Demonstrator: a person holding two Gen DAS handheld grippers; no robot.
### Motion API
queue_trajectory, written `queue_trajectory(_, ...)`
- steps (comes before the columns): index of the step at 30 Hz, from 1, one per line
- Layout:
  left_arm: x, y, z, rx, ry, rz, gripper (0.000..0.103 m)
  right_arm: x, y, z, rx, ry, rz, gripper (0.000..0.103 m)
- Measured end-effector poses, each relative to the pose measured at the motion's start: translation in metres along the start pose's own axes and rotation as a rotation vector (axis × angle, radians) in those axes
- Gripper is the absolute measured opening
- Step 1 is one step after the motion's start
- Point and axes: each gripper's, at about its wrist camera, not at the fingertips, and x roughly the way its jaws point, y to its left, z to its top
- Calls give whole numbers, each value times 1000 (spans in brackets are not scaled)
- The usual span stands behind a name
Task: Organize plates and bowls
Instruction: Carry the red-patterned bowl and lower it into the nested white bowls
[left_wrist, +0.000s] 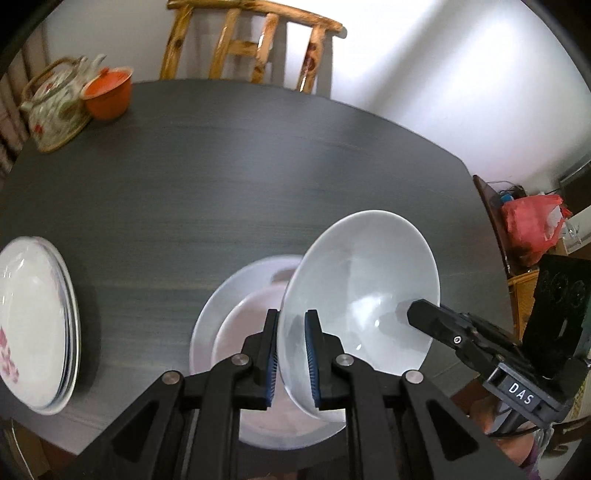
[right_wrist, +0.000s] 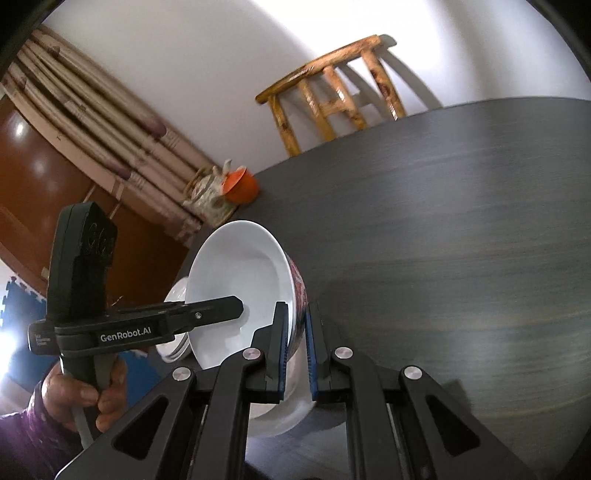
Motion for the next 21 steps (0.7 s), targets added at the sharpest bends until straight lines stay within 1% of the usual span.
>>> queue_trajectory(3,3,10,-13,-20,11,2,13,7,9,-12,-1,29,5,10)
queue_trajectory(8,7,14,-21,-24,20,10,13,16,13,-28,19,62,1,10)
queue_trajectory(11,9,12,-21,-14,19,20,13,19,14,-32,31,79,-7,10)
queue_trajectory(16,13,3,-24,23,3,64,13,24,14,-37,42,105,-22,10)
queue_trajectory(21,18,7,-27,23,3,74,13,30,12,-40,66,125,-24,10)
